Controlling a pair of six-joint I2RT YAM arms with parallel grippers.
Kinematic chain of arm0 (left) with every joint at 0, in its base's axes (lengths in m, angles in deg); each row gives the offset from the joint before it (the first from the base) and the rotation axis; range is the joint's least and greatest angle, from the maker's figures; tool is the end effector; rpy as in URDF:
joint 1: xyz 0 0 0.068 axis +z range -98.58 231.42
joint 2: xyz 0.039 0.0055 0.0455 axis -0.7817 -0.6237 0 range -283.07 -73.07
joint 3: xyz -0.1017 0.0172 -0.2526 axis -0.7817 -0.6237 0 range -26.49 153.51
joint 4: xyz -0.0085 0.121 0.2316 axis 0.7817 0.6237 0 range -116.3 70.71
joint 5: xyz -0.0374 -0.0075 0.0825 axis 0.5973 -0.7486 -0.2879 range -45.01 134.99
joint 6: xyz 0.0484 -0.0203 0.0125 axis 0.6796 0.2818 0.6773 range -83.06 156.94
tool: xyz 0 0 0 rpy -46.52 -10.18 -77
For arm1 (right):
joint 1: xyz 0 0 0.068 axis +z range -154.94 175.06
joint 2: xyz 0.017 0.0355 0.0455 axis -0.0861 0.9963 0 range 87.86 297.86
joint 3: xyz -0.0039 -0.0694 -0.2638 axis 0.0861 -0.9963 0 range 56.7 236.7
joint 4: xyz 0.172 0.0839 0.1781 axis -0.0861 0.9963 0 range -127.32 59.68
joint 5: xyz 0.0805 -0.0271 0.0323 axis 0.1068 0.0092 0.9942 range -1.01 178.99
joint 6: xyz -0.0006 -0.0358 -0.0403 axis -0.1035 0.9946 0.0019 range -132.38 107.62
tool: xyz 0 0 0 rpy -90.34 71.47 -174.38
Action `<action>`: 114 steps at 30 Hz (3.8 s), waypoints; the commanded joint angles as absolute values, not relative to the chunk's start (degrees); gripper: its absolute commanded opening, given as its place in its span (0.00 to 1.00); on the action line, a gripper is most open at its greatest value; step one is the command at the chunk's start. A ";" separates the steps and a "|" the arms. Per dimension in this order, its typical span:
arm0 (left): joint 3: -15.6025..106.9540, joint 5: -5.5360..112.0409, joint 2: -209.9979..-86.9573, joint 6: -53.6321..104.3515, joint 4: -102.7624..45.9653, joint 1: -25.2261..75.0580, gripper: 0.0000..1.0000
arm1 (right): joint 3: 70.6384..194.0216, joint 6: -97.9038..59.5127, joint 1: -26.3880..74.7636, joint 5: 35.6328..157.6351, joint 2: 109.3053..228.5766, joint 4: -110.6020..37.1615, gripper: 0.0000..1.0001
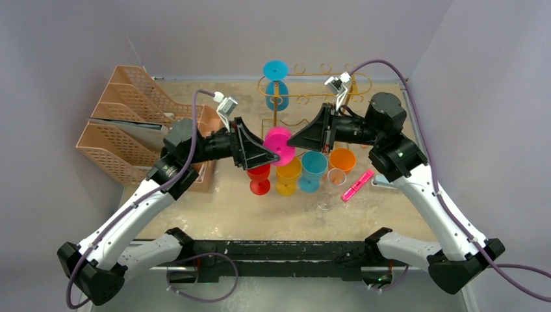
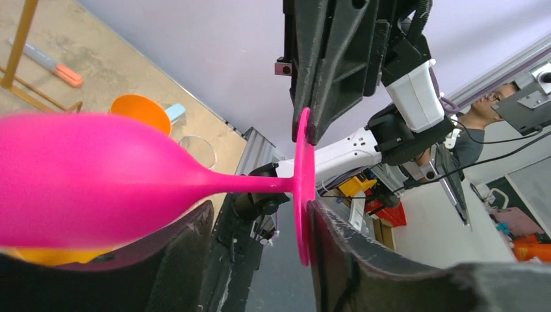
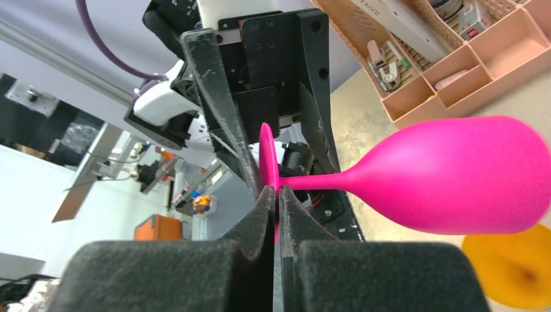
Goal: Take the wine glass off the wine glass rack
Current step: Place the wine glass at the center of the board.
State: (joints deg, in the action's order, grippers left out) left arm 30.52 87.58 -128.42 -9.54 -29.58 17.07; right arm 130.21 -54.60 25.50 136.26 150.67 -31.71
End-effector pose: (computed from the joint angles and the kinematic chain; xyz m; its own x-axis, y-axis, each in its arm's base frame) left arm 0.1621 -0.1400 0.4064 -0.6558 -0.1984 -0.7284 0.7210 0.1214 -0.6822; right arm 0.1822 0.1374 0.4615 -0.5982 0.1774 -0.7814 -0.7732 0.1285 0.6211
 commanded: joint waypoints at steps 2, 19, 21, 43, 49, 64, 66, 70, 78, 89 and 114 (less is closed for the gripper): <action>32.11 85.47 -129.49 -10.79 -34.11 15.61 0.36 | 132.72 -50.08 26.01 137.17 148.52 -29.46 0.00; 30.00 90.54 -128.98 -7.09 -34.81 13.44 0.00 | 131.37 -50.44 26.04 139.43 148.30 -30.40 0.00; 30.65 91.02 -128.94 -4.75 -32.48 12.94 0.00 | 131.11 -50.42 26.08 139.43 148.09 -30.61 0.02; 18.77 98.35 -103.63 55.12 -1.61 9.84 0.00 | 127.11 -57.51 16.11 140.49 146.57 -34.05 0.85; 19.19 104.93 -101.41 60.18 1.02 9.84 0.00 | 131.43 -63.34 15.89 150.05 155.21 -34.80 0.77; 21.86 104.82 -104.02 63.81 3.98 9.82 0.00 | 135.29 -61.50 27.77 156.80 162.02 -33.38 0.58; 22.02 104.72 -104.73 63.84 3.96 9.84 0.00 | 135.49 -61.48 28.40 157.94 162.00 -33.23 0.54; 22.43 104.18 -106.06 63.61 3.35 9.84 0.00 | 135.88 -60.57 31.10 160.02 162.29 -32.86 0.38; 23.97 104.48 -107.80 64.05 3.37 9.84 0.00 | 137.02 -56.78 33.38 160.85 162.90 -28.13 0.18; 25.27 103.51 -108.53 63.83 5.72 9.78 0.00 | 136.04 -53.93 33.47 157.67 159.59 -29.09 0.00; 25.71 88.23 -104.41 60.38 6.07 9.80 0.84 | 138.51 -27.06 37.90 128.27 152.04 -3.47 0.00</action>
State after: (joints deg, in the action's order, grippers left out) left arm 23.33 96.28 -105.98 61.54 6.57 9.72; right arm 135.33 -35.74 35.86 138.31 154.49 -9.46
